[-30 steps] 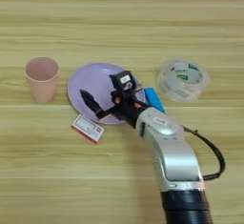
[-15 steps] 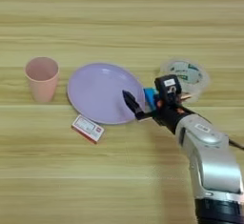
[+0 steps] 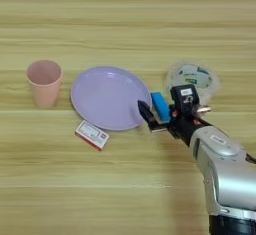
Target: Move the objects on the table
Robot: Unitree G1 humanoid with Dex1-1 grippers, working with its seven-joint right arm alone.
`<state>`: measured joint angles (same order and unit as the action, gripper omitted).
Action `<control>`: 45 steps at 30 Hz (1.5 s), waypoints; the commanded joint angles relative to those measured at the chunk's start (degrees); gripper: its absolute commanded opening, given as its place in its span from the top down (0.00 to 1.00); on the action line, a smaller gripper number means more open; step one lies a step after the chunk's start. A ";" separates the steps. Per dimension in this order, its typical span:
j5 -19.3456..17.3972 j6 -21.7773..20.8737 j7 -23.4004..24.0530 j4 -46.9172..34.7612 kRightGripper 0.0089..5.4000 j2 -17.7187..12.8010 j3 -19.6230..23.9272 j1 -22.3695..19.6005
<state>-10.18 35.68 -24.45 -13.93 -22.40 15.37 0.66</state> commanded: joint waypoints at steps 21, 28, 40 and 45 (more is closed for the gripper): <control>-3.61 -6.56 -6.22 8.25 0.01 -7.32 4.97 -2.91; -2.58 -7.74 -6.56 9.22 0.01 -7.50 4.07 -2.39; -1.56 -8.51 -6.07 11.30 0.01 -8.08 4.57 -2.37; -1.27 -8.91 -6.07 12.32 0.01 -8.36 4.43 -2.47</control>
<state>-11.92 29.35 -31.56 -0.10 -27.41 18.65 0.56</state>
